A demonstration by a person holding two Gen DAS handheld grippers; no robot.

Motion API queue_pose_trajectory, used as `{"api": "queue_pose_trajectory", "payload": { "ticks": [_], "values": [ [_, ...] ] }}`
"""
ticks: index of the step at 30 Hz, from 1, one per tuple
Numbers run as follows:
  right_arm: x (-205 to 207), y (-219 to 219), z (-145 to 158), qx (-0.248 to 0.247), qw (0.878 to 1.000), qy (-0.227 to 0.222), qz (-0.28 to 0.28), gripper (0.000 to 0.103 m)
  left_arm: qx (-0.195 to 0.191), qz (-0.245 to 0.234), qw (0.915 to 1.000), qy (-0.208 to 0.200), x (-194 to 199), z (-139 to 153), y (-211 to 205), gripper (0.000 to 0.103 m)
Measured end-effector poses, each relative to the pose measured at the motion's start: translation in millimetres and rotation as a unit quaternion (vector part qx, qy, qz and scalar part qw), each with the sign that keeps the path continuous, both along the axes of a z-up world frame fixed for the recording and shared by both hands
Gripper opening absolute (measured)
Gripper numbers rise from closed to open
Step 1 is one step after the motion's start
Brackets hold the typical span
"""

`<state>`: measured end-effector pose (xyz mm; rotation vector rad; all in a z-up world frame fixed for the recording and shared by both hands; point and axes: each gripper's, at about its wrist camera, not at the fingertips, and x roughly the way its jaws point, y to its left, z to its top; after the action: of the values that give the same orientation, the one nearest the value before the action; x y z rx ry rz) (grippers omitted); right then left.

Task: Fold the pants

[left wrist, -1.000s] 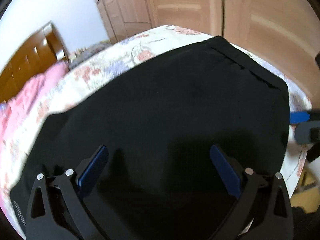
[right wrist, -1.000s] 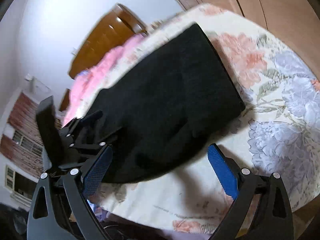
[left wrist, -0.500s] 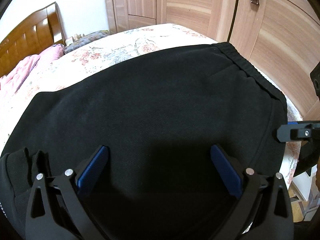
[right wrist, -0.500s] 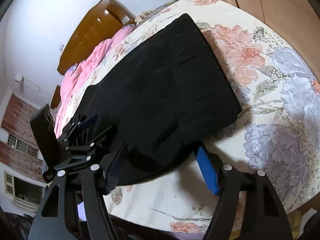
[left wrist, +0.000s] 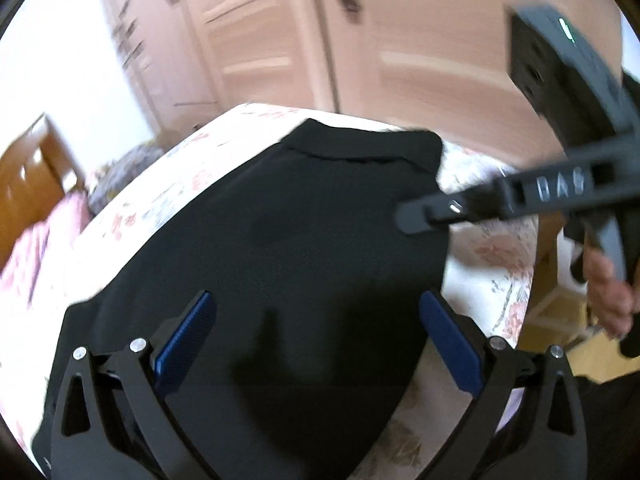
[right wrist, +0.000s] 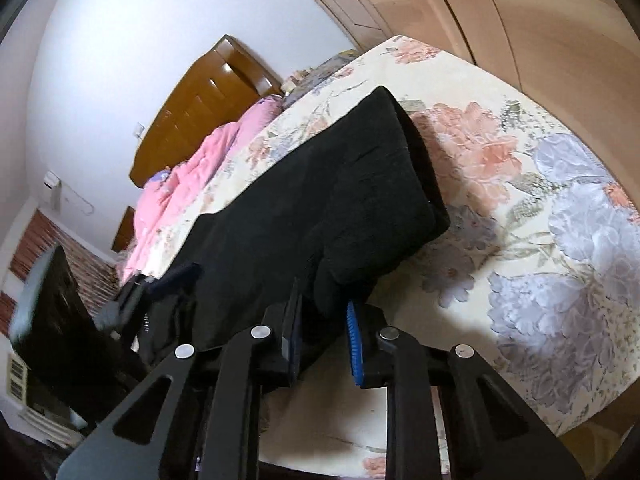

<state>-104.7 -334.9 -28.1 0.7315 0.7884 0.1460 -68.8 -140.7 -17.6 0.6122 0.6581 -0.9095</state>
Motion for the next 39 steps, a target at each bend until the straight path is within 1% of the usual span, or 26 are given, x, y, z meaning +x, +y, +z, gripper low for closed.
{"api": "queue_pose_trajectory", "payload": {
  "ticks": [4,7,8,9,10,11,12,13,15,16,17,19,24,25,27,28,29,30,31,32,33,35,36,37,38,39],
  "values": [
    [5.4,-6.0,8.2,0.021,1.000,0.006,0.005,0.021,0.026,-0.036,0.9989,-0.013,-10.4,-17.0,-24.8,0.101],
    [3.7,-7.2,14.7,0.027,1.000,0.004,0.007,0.020,0.049,-0.038,0.9978,-0.023,-10.4,-30.5,-39.1,0.100],
    [3.9,-7.8,15.1,0.031,0.999,0.003,0.008,0.020,0.045,-0.023,0.9986,-0.015,-3.5,-33.1,-39.8,0.090],
    [4.2,-6.7,14.7,0.027,1.000,0.003,0.007,0.020,0.041,-0.001,0.9991,0.004,6.8,-35.4,-40.6,0.064],
    [4.1,-6.4,13.7,0.026,1.000,0.004,0.006,0.021,0.037,0.007,0.9991,0.020,12.9,-37.1,-41.0,0.054],
    [3.6,-7.0,10.9,0.032,0.999,0.004,0.005,0.025,0.023,0.016,0.9989,0.036,18.8,-37.0,-38.9,0.048],
    [3.1,-9.3,6.5,0.048,0.999,0.009,0.002,0.028,0.011,0.025,0.9988,0.041,21.9,-36.5,-36.8,0.038],
    [2.7,-11.6,2.3,0.057,0.998,0.016,-0.002,0.030,0.004,0.028,0.9986,0.044,23.4,-35.3,-35.1,0.035],
    [-2.3,-16.0,-2.6,0.065,0.998,0.023,-0.016,0.063,-0.011,0.035,0.9983,0.046,25.4,-31.7,-33.9,0.032],
    [-7.6,-19.0,-3.0,0.065,0.997,0.019,-0.030,0.089,-0.018,0.038,0.9979,0.049,27.3,-29.7,-32.9,0.032],
    [-10.8,-20.6,-3.1,0.070,0.997,0.014,-0.035,0.092,-0.022,0.040,0.9976,0.053,28.7,-29.0,-31.8,0.032],
    [-14.0,-26.4,-6.9,0.105,0.994,0.004,-0.043,0.092,-0.027,0.041,0.9968,0.063,31.7,-28.8,-32.5,0.032],
    [5.4,-28.3,-18.9,0.154,0.987,-0.005,-0.051,0.092,-0.033,0.043,0.9960,0.071,32.7,-24.0,-27.4,0.032],
    [11.4,-26.9,-21.2,0.158,0.986,-0.007,-0.050,0.092,-0.037,0.044,0.9954,0.077,31.3,-22.3,-24.8,0.032],
    [22.6,-22.3,-27.2,0.149,0.987,-0.002,-0.052,0.091,-0.048,0.039,0.9939,0.090,30.2,-19.7,-19.9,0.038],
    [26.5,-20.6,-31.8,0.159,0.986,-0.002,-0.046,0.079,-0.054,0.035,0.9933,0.096,29.7,-16.1,-17.3,0.039],
    [28.5,-17.7,-36.0,0.168,0.985,-0.004,-0.040,0.059,-0.060,0.027,0.9922,0.105,27.8,-11.7,-13.7,0.043],
    [27.9,-14.8,-37.3,0.165,0.985,-0.010,-0.041,0.053,-0.064,0.018,0.9911,0.115,26.3,-8.0,-11.0,0.050],
    [26.2,-12.5,-35.8,0.149,0.988,-0.014,-0.043,0.049,-0.071,0.004,0.9892,0.128,23.5,-0.3,-4.2,0.055],
    [25.3,-10.0,-34.0,0.132,0.990,-0.017,-0.040,0.042,-0.076,-0.002,0.9883,0.132,22.2,4.6,0.6,0.067],
    [23.0,-7.7,-30.7,0.114,0.992,-0.026,-0.039,0.039,-0.089,-0.007,0.9866,0.137,22.1,14.6,9.8,0.078],
    [20.9,-0.6,-24.2,0.077,0.996,-0.037,-0.037,0.036,-0.113,0.006,0.9828,0.146,33.3,32.7,22.7,0.083],
    [19.6,4.8,-19.0,0.046,0.997,-0.043,-0.037,0.035,-0.122,0.013,0.9806,0.153,40.4,39.6,26.3,0.087],
    [19.1,10.1,-14.3,0.021,0.998,-0.049,-0.036,0.034,-0.143,0.028,0.9747,0.169,58.0,53.8,32.3,0.092],
    [18.6,16.2,-9.1,-0.007,0.998,-0.054,-0.036,0.033,-0.157,0.043,0.9698,0.182,72.6,63.7,34.1,0.100],
    [17.8,26.2,-1.4,-0.052,0.996,-0.060,-0.036,0.033,-0.165,0.057,0.9648,0.197,87.3,72.0,33.7,0.101]
  ]
}}
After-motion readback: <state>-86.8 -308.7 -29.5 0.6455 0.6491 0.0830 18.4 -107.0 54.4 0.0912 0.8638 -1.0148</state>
